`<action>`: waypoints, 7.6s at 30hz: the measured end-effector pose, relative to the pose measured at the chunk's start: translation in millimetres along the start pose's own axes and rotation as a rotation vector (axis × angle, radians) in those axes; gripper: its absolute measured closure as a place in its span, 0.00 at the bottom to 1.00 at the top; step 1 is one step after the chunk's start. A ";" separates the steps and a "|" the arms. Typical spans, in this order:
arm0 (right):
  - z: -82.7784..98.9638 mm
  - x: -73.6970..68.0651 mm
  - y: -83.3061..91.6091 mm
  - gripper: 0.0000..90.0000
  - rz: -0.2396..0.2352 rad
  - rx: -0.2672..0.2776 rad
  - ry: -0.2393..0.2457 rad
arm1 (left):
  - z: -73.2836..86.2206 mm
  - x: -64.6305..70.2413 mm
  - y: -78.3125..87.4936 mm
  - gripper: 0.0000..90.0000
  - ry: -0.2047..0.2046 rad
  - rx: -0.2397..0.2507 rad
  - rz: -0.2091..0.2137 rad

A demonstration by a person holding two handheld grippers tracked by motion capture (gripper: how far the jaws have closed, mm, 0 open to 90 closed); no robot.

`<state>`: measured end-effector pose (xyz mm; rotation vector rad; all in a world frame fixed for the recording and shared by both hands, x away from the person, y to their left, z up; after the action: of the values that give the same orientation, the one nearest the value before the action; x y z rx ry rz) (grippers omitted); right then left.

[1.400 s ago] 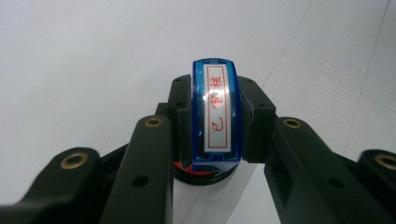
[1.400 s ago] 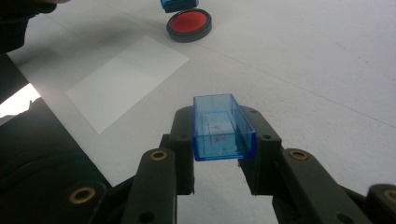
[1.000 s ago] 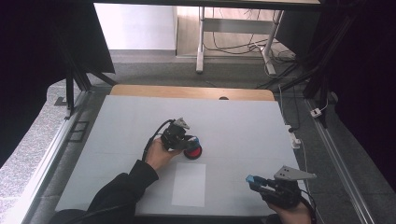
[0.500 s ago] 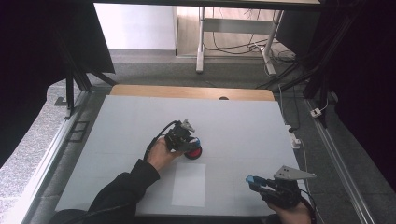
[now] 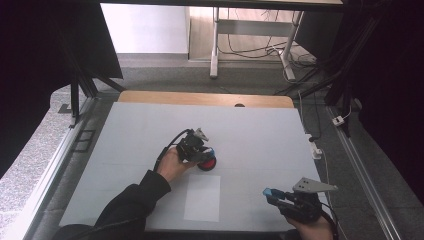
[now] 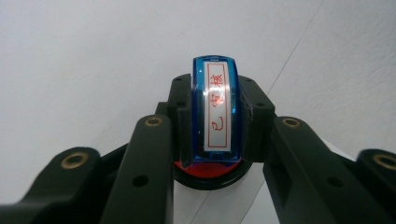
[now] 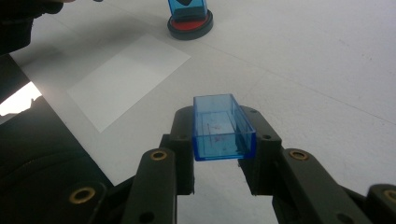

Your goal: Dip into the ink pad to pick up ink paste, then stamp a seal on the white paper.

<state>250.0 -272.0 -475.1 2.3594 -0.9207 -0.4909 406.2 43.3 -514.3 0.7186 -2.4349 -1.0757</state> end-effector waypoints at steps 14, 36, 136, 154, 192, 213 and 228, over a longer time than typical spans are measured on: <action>-0.1 -0.2 -0.2 0.76 -0.001 -0.006 0.000 | 0.7 6.1 -0.8 0.78 -0.034 0.006 -0.039; 0.0 0.7 0.2 0.76 0.002 -0.002 -0.004 | -3.4 -0.7 26.7 0.78 -0.024 0.109 0.070; 0.0 -0.4 -1.5 0.76 -0.001 -0.018 0.003 | 3.5 9.3 33.0 0.78 -0.028 0.091 0.029; -0.1 -0.6 -1.5 0.76 -0.002 -0.018 0.005 | 9.9 25.6 59.7 0.77 -0.049 0.147 0.094; -0.3 -1.1 -1.2 0.76 -0.003 -0.019 0.017 | 36.8 55.7 111.0 0.77 -0.078 0.238 0.197; -2.0 -3.2 0.1 0.76 -0.007 -0.001 0.027 | 48.2 62.8 111.3 0.77 -0.086 0.239 0.204; -1.0 -3.6 -1.0 0.76 -0.010 -0.007 0.025 | 53.6 72.0 76.9 0.77 -0.123 0.153 0.179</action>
<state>248.5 -268.5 -474.4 2.3592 -0.8946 -0.4669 297.7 75.5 -480.0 0.4811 -2.6505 -0.8962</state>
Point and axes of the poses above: each handheld gripper's, and its own axes: y roughly backward along the jaws, z roughly out of its underside, x roughly to its right, the point moved 3 cm from there along -y, roughly forward along the jaws, and after that the axes turned 1 degree about y, right-handed, at the moved point
